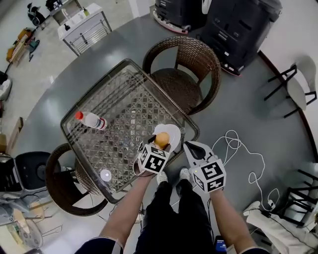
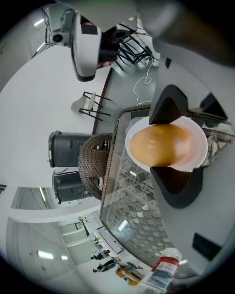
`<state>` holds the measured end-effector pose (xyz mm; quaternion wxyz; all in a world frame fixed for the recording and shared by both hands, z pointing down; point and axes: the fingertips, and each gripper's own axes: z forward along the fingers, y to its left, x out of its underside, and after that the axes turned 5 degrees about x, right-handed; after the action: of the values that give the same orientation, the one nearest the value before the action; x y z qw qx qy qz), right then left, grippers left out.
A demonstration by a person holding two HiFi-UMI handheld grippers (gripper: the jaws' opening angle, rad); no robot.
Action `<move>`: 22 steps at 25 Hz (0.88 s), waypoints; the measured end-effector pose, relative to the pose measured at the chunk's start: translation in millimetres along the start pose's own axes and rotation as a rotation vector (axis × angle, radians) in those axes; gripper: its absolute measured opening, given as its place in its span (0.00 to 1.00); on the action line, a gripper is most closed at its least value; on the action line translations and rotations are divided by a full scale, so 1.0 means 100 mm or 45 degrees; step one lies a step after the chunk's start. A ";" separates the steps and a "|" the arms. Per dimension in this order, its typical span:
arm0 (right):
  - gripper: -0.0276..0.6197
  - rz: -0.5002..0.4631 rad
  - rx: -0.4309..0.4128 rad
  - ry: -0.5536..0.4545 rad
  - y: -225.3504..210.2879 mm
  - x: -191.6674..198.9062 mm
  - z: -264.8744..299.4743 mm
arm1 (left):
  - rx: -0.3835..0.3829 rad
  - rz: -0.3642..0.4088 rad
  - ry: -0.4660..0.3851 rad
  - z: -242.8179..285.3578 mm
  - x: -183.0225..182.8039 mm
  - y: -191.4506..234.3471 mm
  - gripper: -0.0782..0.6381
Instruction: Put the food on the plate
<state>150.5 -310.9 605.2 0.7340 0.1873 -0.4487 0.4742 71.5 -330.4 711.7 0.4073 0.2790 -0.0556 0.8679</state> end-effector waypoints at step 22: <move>0.05 0.065 -0.003 -0.006 -0.21 0.04 -0.08 | -0.091 0.087 -0.075 0.11 -0.15 -0.05 0.52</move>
<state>172.7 -313.1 607.3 0.7208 0.1762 -0.4557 0.4916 87.3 -340.6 712.3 0.3854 0.2878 -0.1079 0.8701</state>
